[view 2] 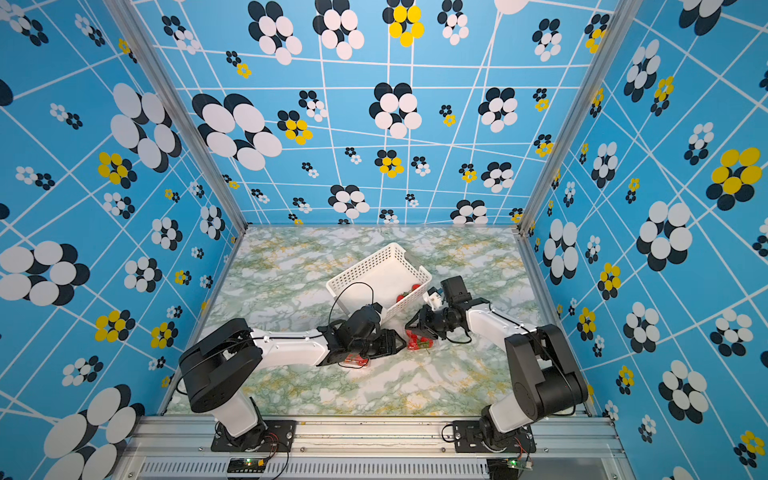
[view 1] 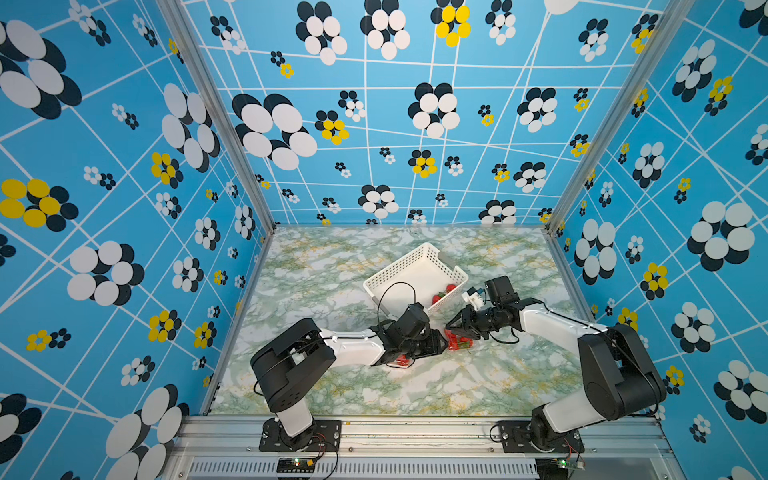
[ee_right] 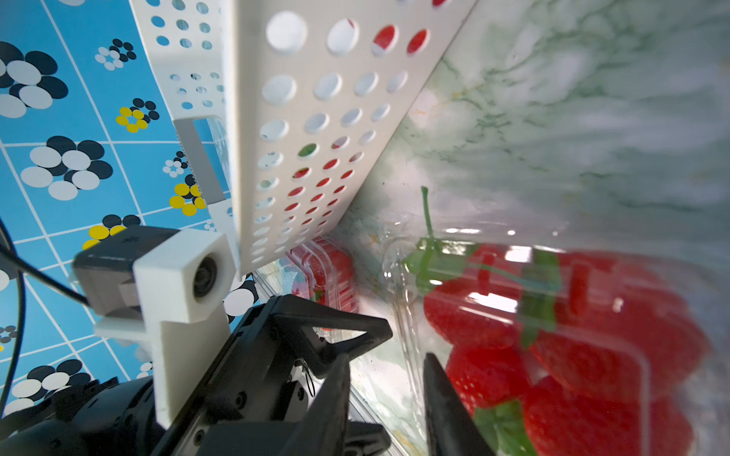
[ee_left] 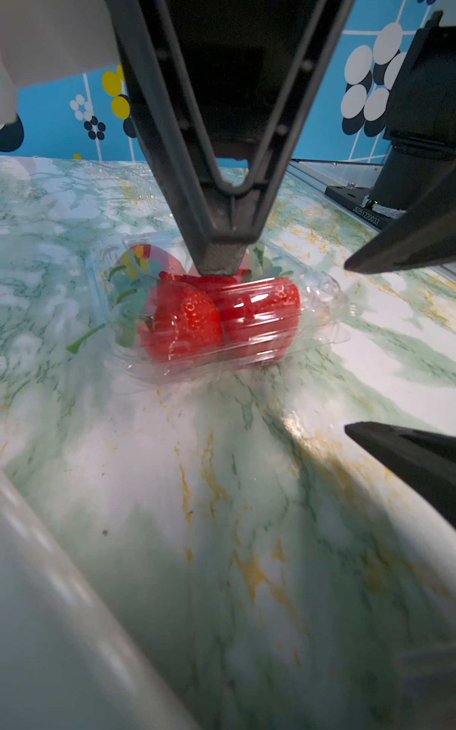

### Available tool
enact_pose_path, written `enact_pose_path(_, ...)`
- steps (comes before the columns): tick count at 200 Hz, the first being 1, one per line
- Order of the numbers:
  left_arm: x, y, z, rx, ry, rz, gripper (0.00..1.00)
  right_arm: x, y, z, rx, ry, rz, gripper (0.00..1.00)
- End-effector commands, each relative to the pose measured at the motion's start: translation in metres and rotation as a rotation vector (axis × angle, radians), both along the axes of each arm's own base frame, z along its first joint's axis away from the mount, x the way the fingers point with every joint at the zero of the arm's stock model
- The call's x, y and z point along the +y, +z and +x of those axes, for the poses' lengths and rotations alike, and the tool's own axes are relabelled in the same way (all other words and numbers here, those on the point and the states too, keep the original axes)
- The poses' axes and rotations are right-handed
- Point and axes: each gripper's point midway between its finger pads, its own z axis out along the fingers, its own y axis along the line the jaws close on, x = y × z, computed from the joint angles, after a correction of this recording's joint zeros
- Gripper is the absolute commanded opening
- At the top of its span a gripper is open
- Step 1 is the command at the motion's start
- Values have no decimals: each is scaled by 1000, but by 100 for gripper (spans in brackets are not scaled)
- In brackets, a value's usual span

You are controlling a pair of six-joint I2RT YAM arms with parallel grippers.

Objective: Pack strawberries into containers
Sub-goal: Close the packing box at the center of the board.

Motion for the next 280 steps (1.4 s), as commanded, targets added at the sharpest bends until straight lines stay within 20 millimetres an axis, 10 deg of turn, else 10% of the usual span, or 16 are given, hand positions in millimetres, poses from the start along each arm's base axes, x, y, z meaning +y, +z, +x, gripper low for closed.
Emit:
enact_pose_path(1,-5,6,2,-28,4,-19,62,-1,-12,-10,28,12,-17,33)
enact_pose_path(280,-19,-43,-3,72,-12,-31,48,-1,-14,-10,33,-1,-18,33)
